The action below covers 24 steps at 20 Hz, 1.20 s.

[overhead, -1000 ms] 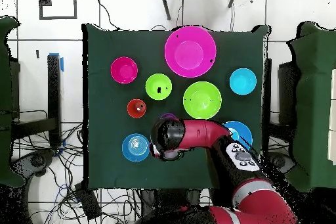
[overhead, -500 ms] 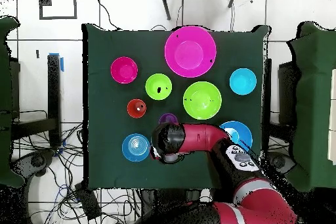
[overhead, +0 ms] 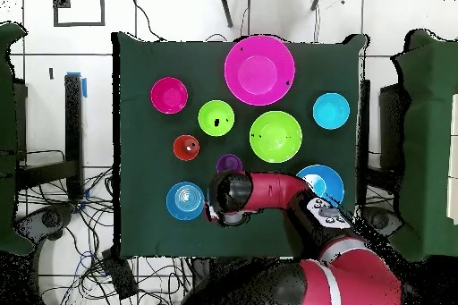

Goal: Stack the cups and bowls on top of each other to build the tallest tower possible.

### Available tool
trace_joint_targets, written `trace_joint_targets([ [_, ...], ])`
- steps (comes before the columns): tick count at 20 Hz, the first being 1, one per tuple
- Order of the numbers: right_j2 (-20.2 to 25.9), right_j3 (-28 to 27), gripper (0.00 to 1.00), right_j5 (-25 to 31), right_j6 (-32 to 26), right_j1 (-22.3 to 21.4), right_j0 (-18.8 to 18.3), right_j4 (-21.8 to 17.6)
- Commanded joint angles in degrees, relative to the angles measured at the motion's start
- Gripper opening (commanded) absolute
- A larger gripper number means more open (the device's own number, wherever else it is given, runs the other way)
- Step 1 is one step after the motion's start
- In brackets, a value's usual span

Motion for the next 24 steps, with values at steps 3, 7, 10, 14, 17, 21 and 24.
trace_joint_targets([
  [3,0.56,-0.63,1.00,-5.32,2.11,3.69,-0.32,-3.80],
  [7,0.39,-1.38,1.00,-5.73,2.26,4.34,-0.04,-3.92],
  [10,0.28,-1.69,1.00,-5.83,2.14,4.58,0.02,-3.86],
  [14,0.27,-1.54,1.00,-6.00,2.12,4.33,0.05,-3.77],
  [17,0.27,-1.20,1.00,-5.90,2.02,3.85,-0.04,-3.70],
  [21,0.21,-2.16,1.00,-5.31,2.03,4.27,0.21,-3.47],
  [24,0.24,-2.63,1.00,-4.68,1.92,4.26,0.29,-3.26],
])
